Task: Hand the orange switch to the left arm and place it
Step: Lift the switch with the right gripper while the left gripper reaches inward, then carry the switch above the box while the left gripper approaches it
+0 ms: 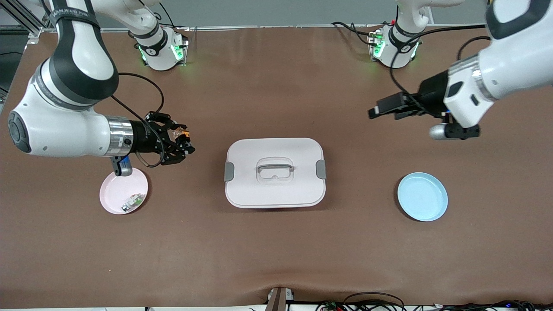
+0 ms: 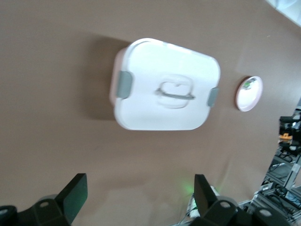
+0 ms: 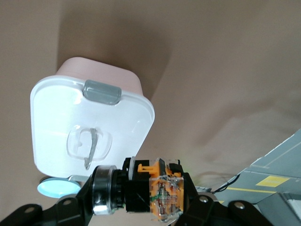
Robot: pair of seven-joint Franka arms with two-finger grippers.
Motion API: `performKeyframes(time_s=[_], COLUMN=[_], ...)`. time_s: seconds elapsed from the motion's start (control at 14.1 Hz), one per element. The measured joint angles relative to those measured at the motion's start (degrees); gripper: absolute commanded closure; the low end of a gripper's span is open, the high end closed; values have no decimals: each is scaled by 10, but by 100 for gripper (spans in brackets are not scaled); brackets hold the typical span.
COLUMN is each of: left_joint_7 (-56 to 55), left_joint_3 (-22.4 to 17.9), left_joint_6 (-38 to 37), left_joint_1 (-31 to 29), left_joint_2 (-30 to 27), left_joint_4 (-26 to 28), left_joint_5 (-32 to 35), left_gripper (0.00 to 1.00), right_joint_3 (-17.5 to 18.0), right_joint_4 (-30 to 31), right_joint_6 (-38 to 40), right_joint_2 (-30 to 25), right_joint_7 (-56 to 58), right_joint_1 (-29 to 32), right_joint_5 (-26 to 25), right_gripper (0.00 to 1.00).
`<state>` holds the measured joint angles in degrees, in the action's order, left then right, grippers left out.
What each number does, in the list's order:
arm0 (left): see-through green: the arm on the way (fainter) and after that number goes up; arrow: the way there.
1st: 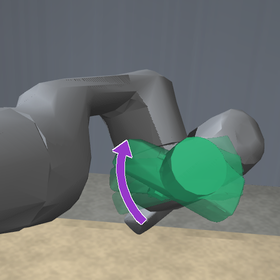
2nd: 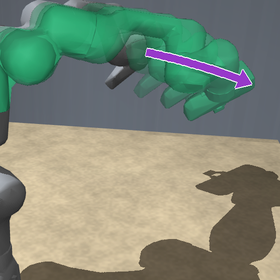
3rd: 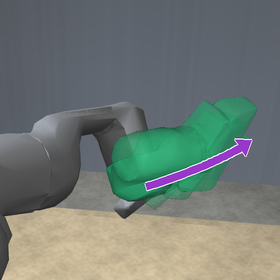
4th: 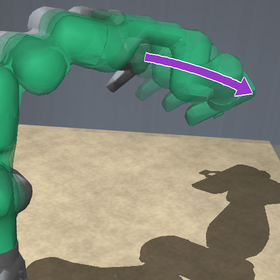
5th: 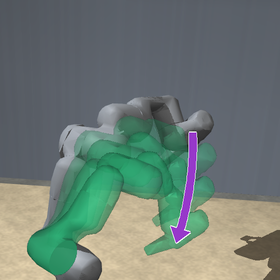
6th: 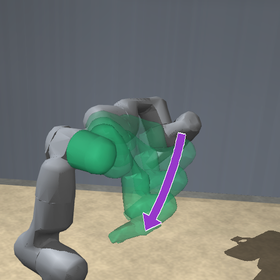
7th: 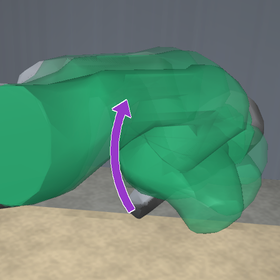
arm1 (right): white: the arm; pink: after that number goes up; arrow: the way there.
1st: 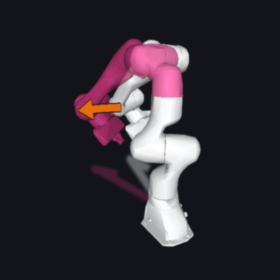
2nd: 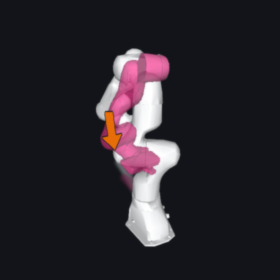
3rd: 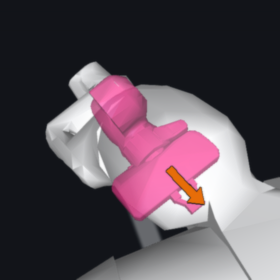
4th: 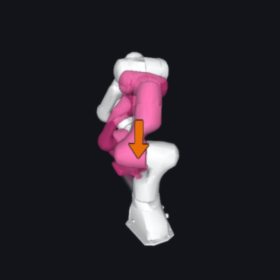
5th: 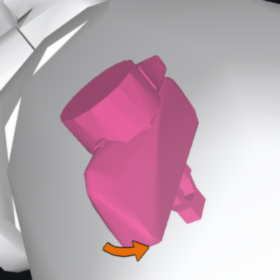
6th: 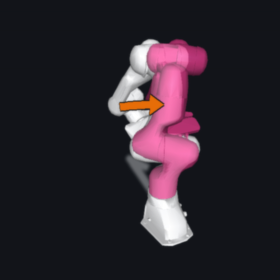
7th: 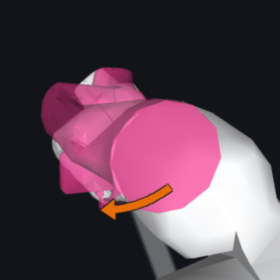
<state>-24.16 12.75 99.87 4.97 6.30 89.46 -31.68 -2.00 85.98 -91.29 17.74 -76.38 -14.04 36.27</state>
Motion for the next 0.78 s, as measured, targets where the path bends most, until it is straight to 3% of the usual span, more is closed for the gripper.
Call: performKeyframes(time_s=[0.36, 0.78], left_joint_7=[-9, -54], left_joint_3=[109, 189], left_joint_6=[221, 394], left_joint_1=[4, 6], left_joint_2=[-4, -7], left_joint_4=[102, 149], left_joint_5=[-55, -94], left_gripper=[0, 0], right_joint_3=[0, 0], right_joint_4=[23, 152], right_joint_6=[-36, -188], right_joint_2=[-14, -44], right_joint_7=[-29, -30], right_joint_1=[-5, -48], right_joint_5=[6, 42], right_gripper=[100, 100])
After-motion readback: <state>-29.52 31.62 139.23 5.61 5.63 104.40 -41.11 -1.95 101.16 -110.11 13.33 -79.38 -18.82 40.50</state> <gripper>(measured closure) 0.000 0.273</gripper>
